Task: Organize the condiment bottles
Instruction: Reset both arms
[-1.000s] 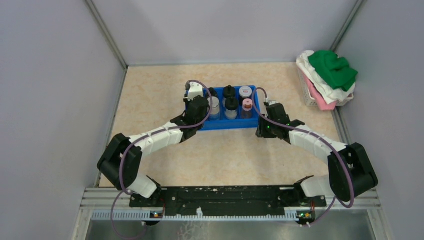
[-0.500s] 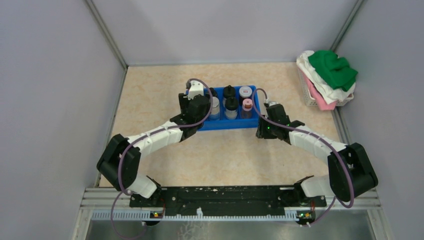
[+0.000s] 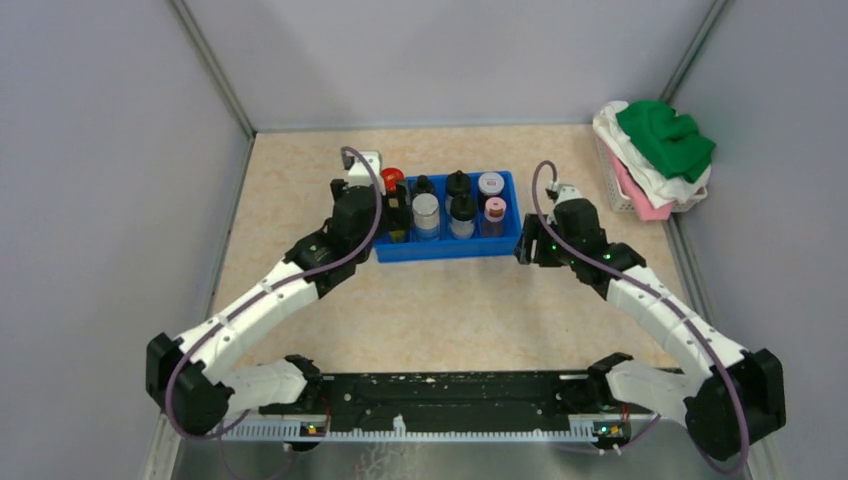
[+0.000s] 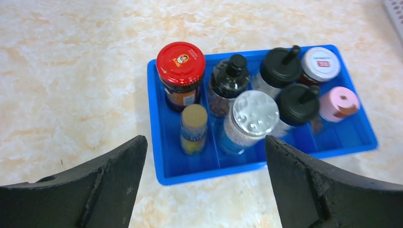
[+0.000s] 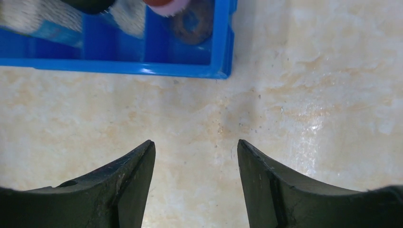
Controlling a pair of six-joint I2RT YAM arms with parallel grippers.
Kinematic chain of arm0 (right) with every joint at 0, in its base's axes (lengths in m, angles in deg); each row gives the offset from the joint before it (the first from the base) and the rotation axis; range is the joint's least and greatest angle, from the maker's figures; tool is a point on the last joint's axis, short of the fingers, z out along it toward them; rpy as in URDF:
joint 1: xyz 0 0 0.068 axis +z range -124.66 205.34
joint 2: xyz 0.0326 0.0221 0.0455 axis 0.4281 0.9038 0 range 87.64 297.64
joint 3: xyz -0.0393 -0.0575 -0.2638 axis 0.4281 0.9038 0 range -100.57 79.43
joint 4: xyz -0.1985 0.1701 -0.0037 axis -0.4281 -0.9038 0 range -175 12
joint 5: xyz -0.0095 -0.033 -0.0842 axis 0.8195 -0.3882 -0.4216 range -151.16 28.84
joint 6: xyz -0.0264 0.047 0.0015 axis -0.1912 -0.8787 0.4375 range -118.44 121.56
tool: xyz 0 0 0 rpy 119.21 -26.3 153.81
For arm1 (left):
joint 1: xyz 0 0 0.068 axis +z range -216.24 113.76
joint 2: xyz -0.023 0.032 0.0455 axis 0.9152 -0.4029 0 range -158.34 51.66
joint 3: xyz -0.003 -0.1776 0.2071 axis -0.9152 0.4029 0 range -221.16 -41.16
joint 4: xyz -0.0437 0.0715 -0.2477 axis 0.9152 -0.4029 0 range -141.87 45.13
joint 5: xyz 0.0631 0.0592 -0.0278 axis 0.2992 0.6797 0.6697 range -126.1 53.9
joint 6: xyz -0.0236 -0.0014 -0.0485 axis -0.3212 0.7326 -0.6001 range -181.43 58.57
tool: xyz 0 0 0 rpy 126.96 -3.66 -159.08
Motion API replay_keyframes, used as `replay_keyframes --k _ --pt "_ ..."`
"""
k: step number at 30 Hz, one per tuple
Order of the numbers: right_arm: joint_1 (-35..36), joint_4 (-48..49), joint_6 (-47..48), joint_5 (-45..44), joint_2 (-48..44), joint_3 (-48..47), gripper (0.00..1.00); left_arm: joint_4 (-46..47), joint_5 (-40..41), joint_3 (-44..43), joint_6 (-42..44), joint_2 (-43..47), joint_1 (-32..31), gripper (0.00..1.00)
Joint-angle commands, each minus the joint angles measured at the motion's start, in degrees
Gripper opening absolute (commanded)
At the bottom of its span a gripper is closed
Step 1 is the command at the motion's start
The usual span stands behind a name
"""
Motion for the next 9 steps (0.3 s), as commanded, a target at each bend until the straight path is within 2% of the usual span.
replay_keyframes --k 1,5,9 --pt "0.02 -4.43 0.57 -0.73 -7.18 -5.59 0.64 -8.87 -5.81 1.78 -3.96 7.62 -0.4 0.99" --pt "0.03 -5.99 0.05 -1.2 -11.51 -6.46 0.65 -10.17 -3.27 5.84 -4.42 12.69 -0.4 0.99" --pt "0.03 -6.64 -0.31 -0.86 -11.73 -6.39 0.65 -11.85 -2.44 6.82 -5.0 14.27 -0.4 0.99"
